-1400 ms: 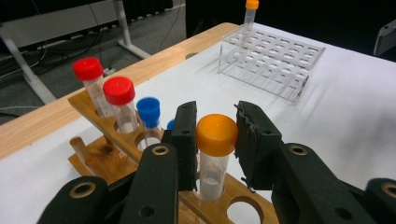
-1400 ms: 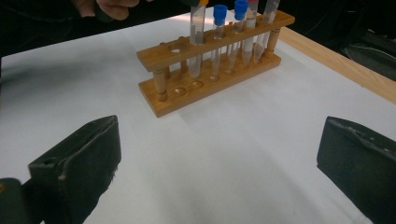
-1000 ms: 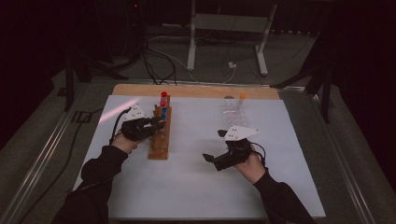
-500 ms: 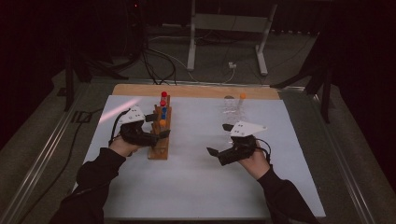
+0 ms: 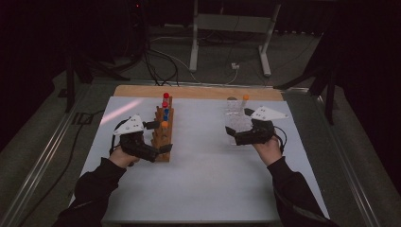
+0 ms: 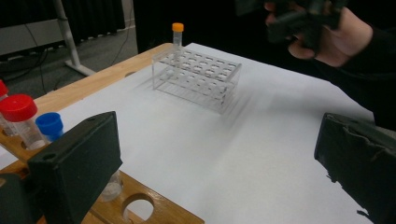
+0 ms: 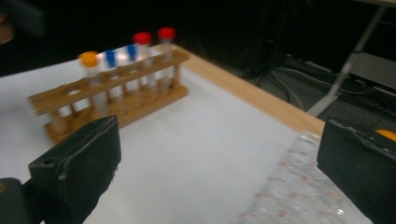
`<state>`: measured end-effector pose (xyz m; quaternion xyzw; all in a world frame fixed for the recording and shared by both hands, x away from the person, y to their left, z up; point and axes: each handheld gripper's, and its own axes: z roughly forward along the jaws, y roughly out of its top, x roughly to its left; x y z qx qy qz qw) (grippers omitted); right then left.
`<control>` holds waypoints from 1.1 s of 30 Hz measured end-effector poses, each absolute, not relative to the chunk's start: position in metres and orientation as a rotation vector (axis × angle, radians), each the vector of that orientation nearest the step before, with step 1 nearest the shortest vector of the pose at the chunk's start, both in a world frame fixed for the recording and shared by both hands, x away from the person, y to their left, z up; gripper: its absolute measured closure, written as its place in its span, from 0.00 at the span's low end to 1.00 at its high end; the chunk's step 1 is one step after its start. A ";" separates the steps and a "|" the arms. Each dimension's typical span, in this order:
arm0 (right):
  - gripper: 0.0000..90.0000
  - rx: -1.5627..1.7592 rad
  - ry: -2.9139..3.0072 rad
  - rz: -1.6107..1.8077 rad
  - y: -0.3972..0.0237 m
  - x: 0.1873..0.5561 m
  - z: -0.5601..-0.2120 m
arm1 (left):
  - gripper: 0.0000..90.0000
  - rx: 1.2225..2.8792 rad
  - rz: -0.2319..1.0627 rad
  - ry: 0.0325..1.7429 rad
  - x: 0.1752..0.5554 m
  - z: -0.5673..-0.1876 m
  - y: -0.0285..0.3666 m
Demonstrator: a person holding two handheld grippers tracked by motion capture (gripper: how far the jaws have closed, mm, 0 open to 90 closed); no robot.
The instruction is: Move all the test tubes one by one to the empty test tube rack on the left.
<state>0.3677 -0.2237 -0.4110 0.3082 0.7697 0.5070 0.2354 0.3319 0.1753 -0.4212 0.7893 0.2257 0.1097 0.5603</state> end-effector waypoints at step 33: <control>0.53 1.251 1.997 1.131 -0.268 0.475 -0.465 | 0.02 1.858 0.253 0.514 0.327 -0.421 0.174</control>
